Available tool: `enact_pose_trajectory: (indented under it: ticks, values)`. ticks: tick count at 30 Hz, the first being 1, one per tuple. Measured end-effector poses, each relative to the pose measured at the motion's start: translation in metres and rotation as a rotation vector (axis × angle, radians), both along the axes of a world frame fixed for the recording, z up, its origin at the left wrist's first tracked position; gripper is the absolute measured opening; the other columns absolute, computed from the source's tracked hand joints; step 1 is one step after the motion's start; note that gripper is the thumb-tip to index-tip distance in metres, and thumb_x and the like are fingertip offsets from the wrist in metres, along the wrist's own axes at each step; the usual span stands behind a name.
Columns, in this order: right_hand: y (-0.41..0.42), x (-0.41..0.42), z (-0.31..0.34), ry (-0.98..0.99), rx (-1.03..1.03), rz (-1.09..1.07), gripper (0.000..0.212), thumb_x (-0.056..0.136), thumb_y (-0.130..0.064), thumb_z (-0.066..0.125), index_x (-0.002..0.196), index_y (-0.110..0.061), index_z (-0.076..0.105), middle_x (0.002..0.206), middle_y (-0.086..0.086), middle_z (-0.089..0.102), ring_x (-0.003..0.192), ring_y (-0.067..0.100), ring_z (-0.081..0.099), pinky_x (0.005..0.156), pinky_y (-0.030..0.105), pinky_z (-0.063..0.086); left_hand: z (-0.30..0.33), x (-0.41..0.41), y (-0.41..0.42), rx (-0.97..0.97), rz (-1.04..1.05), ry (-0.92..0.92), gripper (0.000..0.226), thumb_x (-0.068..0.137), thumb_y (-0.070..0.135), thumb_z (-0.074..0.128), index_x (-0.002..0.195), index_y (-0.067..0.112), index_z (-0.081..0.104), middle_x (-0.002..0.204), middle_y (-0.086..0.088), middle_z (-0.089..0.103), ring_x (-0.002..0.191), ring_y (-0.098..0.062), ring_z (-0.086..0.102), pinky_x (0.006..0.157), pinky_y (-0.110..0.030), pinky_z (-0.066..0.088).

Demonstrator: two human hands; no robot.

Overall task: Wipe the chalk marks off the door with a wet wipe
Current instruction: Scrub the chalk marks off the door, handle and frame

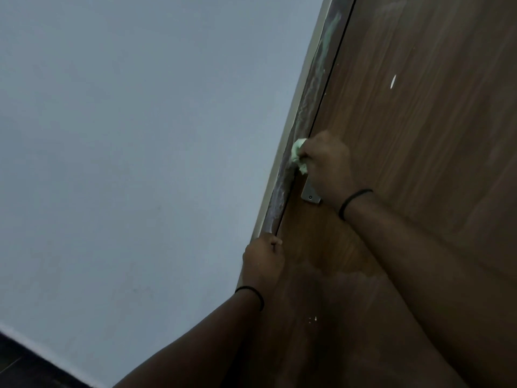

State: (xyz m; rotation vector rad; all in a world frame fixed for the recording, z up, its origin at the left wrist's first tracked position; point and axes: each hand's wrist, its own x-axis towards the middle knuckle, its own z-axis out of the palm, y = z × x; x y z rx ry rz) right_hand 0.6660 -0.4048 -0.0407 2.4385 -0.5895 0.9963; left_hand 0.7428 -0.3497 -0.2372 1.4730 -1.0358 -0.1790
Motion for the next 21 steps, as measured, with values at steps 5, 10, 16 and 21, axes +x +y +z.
enact_pose_trajectory:
  ticks: [5,10,16,21]
  values:
    - [0.008,-0.026,-0.102,0.039,0.114,-0.1,0.013,0.085,-0.001,0.061,0.086,-0.012,0.068,0.087,0.008,0.061,0.08,0.024,0.058,0.07,0.039,0.052,-0.036,-0.001,0.003,0.103,-0.026,-0.085,0.02,0.095,0.022,0.05,0.089,0.015,0.069,0.086,-0.001,0.07,0.069,-0.009,0.055,0.057,-0.016,0.038]
    - [-0.008,-0.034,-0.147,-0.104,0.175,-0.11,0.013,0.075,0.001,0.062,0.08,-0.006,0.07,0.078,0.013,0.064,0.067,0.026,0.063,0.065,0.026,0.049,-0.067,-0.005,-0.002,0.114,-0.079,-0.151,0.026,0.093,0.036,0.047,0.107,0.019,0.062,0.097,-0.001,0.068,0.082,-0.016,0.062,0.073,-0.032,0.053]
    - [-0.034,-0.005,-0.166,-0.046,0.146,-0.161,0.012,0.089,-0.009,0.059,0.094,-0.007,0.07,0.091,0.013,0.064,0.082,0.028,0.061,0.073,0.035,0.047,-0.086,0.002,-0.023,0.141,0.027,-0.179,0.013,0.094,0.027,0.046,0.092,0.022,0.058,0.079,0.006,0.059,0.072,-0.018,0.06,0.06,-0.028,0.042]
    - [-0.028,-0.014,-0.218,0.156,0.179,-0.111,0.015,0.095,-0.016,0.059,0.094,-0.006,0.069,0.091,0.01,0.061,0.085,0.029,0.058,0.072,0.041,0.051,-0.104,0.006,-0.027,0.149,-0.001,-0.148,0.008,0.093,0.022,0.051,0.088,0.022,0.056,0.085,-0.001,0.066,0.077,-0.02,0.062,0.065,-0.028,0.047]
